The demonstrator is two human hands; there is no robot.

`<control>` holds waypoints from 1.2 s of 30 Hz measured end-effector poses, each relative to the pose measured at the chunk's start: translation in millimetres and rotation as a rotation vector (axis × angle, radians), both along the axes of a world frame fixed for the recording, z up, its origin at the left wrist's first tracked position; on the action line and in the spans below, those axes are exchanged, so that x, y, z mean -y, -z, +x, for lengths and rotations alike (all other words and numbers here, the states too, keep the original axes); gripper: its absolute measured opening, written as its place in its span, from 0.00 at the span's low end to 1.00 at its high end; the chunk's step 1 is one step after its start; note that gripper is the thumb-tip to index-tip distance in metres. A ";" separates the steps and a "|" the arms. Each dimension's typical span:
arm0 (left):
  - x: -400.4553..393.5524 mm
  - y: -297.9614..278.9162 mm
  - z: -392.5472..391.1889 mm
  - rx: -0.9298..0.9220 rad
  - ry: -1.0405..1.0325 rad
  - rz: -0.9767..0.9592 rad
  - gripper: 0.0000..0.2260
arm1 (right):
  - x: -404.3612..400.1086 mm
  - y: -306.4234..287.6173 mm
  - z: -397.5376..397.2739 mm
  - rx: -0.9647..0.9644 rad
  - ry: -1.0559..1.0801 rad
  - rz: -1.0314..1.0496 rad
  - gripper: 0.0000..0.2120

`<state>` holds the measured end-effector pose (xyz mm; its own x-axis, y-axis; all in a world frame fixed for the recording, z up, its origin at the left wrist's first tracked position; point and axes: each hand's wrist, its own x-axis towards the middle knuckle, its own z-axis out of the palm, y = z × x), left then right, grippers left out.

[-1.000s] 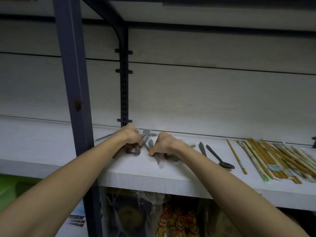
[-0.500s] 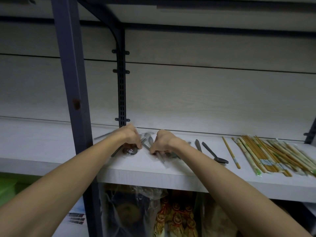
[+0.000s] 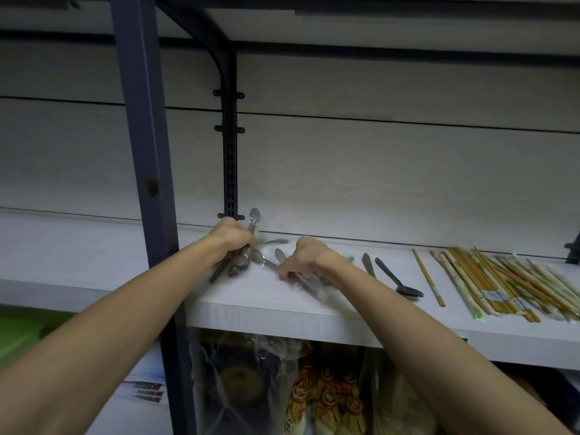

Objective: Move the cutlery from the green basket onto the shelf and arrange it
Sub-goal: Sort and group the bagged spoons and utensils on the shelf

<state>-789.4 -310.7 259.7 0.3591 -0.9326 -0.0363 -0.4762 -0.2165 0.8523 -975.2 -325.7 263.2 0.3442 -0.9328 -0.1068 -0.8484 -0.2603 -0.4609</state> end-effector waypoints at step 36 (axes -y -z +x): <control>36.4 15.4 -45.4 -0.138 0.276 0.061 0.06 | 84.3 -72.6 -140.2 0.258 0.004 0.156 0.14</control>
<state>-834.8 -347.1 244.4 0.0806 -0.9888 -0.1255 -0.4048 -0.1476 0.9024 -1115.4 -410.0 335.8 0.3753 -0.9133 -0.1582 -0.6987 -0.1665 -0.6958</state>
